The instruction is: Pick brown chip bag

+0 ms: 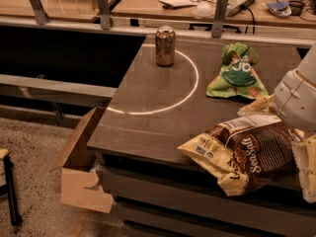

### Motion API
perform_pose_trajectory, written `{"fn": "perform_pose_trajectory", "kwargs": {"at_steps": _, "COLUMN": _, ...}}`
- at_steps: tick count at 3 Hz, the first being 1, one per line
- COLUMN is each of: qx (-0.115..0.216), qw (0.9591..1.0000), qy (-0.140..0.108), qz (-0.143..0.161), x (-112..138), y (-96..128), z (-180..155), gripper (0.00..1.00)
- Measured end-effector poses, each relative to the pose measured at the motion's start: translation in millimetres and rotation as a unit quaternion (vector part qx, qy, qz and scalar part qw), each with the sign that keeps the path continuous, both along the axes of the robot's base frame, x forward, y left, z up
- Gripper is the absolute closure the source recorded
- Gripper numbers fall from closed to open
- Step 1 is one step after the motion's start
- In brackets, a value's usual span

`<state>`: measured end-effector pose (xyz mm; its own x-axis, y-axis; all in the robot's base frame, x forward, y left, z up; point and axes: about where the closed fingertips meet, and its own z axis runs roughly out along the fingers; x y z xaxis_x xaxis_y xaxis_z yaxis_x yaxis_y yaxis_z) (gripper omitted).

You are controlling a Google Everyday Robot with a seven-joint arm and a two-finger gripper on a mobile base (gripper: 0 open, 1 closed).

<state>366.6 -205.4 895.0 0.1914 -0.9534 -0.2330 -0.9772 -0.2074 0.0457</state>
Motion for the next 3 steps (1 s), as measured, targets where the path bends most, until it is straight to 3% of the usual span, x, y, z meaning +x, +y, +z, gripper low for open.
{"fn": "perform_pose_trajectory", "kwargs": {"at_steps": 1, "qx": -0.031, "qw": 0.999, "qy": -0.019, "qz": -0.028, "x": -3, "y": -6, "z": -24, "gripper": 0.0}}
{"fn": "perform_pose_trajectory", "kwargs": {"at_steps": 2, "qx": -0.041, "qw": 0.9972, "qy": -0.041, "qz": -0.046, "x": 10, "y": -10, "z": -36, "gripper": 0.0}}
{"fn": "perform_pose_trajectory", "kwargs": {"at_steps": 3, "qx": -0.036, "qw": 0.9954, "qy": -0.061, "qz": -0.064, "x": 29, "y": -7, "z": -45, "gripper": 0.18}}
